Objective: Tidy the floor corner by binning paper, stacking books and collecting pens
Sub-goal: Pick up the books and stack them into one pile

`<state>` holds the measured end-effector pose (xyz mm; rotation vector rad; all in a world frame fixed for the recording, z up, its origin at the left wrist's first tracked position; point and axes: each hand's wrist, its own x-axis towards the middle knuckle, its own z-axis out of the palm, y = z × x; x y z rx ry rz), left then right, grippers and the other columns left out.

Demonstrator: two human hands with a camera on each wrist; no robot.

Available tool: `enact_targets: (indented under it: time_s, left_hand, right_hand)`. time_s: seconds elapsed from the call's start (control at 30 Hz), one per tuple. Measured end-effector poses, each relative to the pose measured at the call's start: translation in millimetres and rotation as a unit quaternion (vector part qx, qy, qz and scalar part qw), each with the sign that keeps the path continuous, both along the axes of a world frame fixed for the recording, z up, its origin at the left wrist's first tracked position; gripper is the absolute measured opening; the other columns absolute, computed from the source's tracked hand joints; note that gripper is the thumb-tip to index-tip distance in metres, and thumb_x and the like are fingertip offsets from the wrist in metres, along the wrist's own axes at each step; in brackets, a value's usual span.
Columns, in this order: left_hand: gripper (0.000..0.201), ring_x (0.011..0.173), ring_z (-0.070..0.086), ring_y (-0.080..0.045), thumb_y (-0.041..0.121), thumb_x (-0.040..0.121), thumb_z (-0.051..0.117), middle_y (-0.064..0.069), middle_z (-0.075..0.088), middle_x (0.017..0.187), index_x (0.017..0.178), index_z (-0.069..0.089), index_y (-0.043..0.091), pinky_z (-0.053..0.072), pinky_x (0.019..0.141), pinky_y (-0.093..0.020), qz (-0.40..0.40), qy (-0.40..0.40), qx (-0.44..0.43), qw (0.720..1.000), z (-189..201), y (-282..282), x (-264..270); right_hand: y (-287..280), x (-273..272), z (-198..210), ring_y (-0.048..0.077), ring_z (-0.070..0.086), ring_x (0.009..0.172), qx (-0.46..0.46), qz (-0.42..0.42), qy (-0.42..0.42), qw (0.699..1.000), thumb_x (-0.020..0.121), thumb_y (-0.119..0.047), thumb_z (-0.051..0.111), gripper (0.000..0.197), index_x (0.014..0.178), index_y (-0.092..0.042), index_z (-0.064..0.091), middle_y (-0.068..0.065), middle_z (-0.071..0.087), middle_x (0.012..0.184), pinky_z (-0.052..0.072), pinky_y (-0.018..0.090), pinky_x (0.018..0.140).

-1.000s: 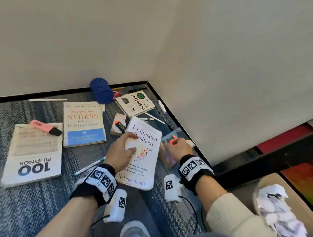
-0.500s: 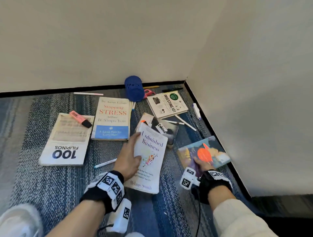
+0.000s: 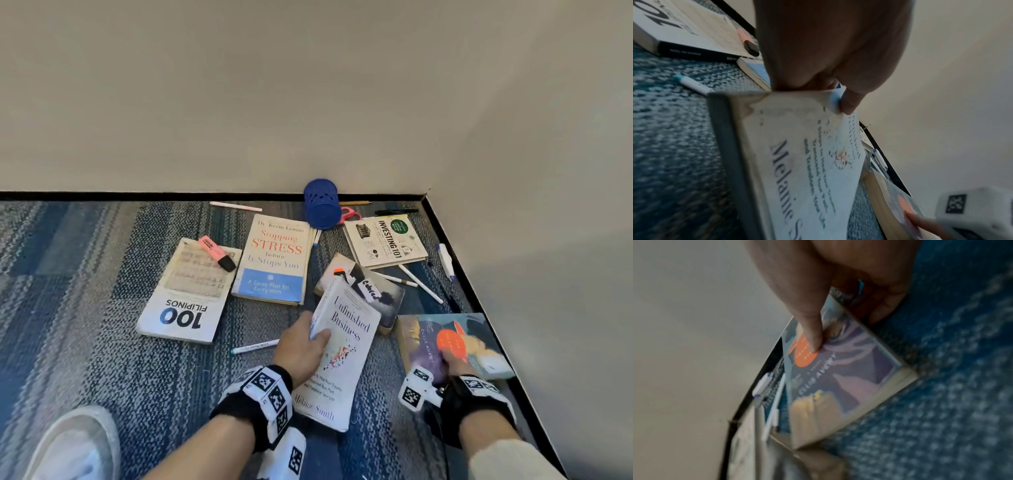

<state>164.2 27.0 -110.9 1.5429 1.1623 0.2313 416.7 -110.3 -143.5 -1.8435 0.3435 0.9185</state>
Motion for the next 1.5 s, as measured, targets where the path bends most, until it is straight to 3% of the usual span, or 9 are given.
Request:
enact_targets:
  time_s: [0.1,0.2,0.4,0.53,0.67,0.77,1.03,1.27,1.5]
  left_hand:
    - [0.02,0.104,0.062,-0.022,0.025,0.098,0.052,-0.002,0.065,0.115,0.116,0.054,0.017,0.05,0.094,-0.038,0.018,-0.013,-0.015,1.0,-5.4,3.7,0.4]
    - [0.015,0.1,0.065,-0.02,0.023,0.098,0.053,0.0,0.067,0.111,0.113,0.055,0.02,0.052,0.094,-0.045,0.047,-0.042,-0.063,0.996,-10.5,6.9,-1.1]
    - [0.019,0.092,0.07,-0.024,0.023,0.099,0.053,-0.007,0.07,0.108,0.113,0.058,0.013,0.055,0.088,-0.047,0.099,-0.078,-0.139,0.982,-15.7,12.8,-6.4]
    - [0.032,0.09,0.072,-0.026,0.035,0.097,0.055,-0.009,0.074,0.104,0.115,0.062,0.009,0.056,0.086,-0.045,0.152,-0.135,-0.181,0.962,-14.4,17.1,-14.5]
    - [0.048,0.094,0.072,-0.029,0.039,0.078,0.076,-0.011,0.074,0.103,0.112,0.065,0.008,0.055,0.084,-0.042,0.16,-0.22,-0.246,0.93,-4.4,21.5,-18.8]
    - [0.056,0.087,0.072,-0.037,0.015,0.064,0.087,-0.016,0.074,0.098,0.113,0.063,0.002,0.056,0.085,-0.053,0.188,-0.214,-0.233,0.93,-8.9,26.0,-26.1]
    - [0.055,0.084,0.073,-0.031,0.017,0.06,0.091,-0.009,0.075,0.097,0.107,0.063,0.011,0.058,0.08,-0.052,0.225,-0.144,-0.179,0.947,-31.0,23.9,-64.5]
    - [0.046,0.081,0.072,-0.025,0.015,0.066,0.088,-0.007,0.072,0.096,0.103,0.06,0.011,0.06,0.075,-0.041,0.221,-0.099,-0.128,0.962,-5.1,16.0,-81.0]
    - [0.049,0.082,0.073,-0.025,0.024,0.061,0.091,-0.005,0.074,0.093,0.101,0.064,0.014,0.059,0.08,-0.047,0.122,-0.108,-0.104,0.981,13.2,34.9,-72.7]
  right_hand:
    - [-6.0,1.4,-11.0,0.016,0.066,0.044,0.005,-0.015,-0.002,1.0,0.079,-0.037,0.075,0.034,0.089,-0.006,0.063,0.005,0.068,0.051,0.056,0.028,0.058]
    - [-21.2,29.3,-48.7,0.031,0.071,0.089,0.018,-0.107,-0.071,0.992,0.037,-0.042,0.086,0.082,0.109,-0.009,0.066,0.015,0.073,0.102,0.055,0.049,0.088]
    - [-0.5,-49.4,39.2,0.027,0.068,0.098,0.151,-0.166,-0.189,0.956,0.081,-0.019,0.074,0.015,0.087,-0.024,0.061,0.013,0.069,0.112,0.055,0.044,0.089]
    - [10.9,-84.0,68.1,0.028,0.071,0.085,0.295,0.027,-0.04,0.954,0.087,-0.015,0.063,0.018,0.105,-0.013,0.066,0.015,0.073,0.102,0.061,0.043,0.07]
    - [45.6,-126.0,41.5,0.025,0.067,0.1,0.156,0.251,-0.067,0.953,0.082,-0.04,0.07,0.035,0.111,-0.02,0.064,0.01,0.07,0.109,0.052,0.047,0.094]
    - [72.8,-122.6,19.0,0.016,0.058,0.104,0.024,0.408,-0.272,0.871,0.078,-0.066,0.061,0.048,0.109,-0.028,0.062,-0.001,0.057,0.109,0.046,0.039,0.099]
    - [150.7,-36.7,-5.2,0.029,0.056,0.11,-0.156,0.524,-0.467,0.695,0.087,-0.006,0.056,0.049,0.132,-0.024,0.058,0.007,0.052,0.12,0.046,0.036,0.091]
    - [148.0,-50.5,-1.0,0.035,0.06,0.096,-0.192,0.483,-0.49,0.699,0.09,-0.02,0.059,0.014,0.087,-0.008,0.066,0.014,0.062,0.101,0.046,0.037,0.078]
    - [113.9,-77.1,21.2,0.035,0.065,0.084,-0.087,0.346,-0.492,0.794,0.095,-0.027,0.052,0.027,0.087,-0.011,0.072,0.015,0.072,0.081,0.051,0.037,0.078]
